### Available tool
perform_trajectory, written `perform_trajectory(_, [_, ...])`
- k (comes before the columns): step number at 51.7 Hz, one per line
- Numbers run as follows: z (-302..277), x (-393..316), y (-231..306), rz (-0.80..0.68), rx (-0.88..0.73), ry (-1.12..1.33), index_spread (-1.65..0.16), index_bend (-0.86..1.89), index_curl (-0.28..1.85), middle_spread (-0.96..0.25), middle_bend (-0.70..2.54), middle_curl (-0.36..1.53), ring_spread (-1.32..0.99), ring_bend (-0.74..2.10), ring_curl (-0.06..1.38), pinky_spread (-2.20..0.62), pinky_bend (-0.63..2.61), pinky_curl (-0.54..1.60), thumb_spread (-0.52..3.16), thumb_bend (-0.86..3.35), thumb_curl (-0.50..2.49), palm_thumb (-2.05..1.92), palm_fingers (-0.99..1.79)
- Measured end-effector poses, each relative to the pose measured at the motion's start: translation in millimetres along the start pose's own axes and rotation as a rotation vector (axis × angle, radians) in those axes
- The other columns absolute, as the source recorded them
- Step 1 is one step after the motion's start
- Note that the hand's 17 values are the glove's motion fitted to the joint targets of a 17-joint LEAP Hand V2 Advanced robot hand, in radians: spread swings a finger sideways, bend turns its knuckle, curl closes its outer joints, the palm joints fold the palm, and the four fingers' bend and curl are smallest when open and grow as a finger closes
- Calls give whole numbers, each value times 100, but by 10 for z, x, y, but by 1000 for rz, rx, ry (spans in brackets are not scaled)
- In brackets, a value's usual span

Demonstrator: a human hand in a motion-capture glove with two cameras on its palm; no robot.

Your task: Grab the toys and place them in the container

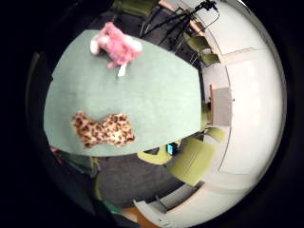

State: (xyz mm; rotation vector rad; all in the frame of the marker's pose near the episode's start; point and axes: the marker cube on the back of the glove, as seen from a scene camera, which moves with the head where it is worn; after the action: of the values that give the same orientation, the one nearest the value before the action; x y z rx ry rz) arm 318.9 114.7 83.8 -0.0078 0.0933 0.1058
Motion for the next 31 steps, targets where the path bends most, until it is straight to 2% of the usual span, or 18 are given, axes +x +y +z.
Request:
perform_trajectory(15, [1138,328,298,35,-170,-30,-25,28,53,-10,20,42,-31,30,23,-3,61,29,75,-13,20,-18,-4])
perform_trajectory(31, [1515,473,556,48,-254,3,-26,29,53,-10,17,39,-28,18,22,0,59,29,73,-13,19,-18,-5])
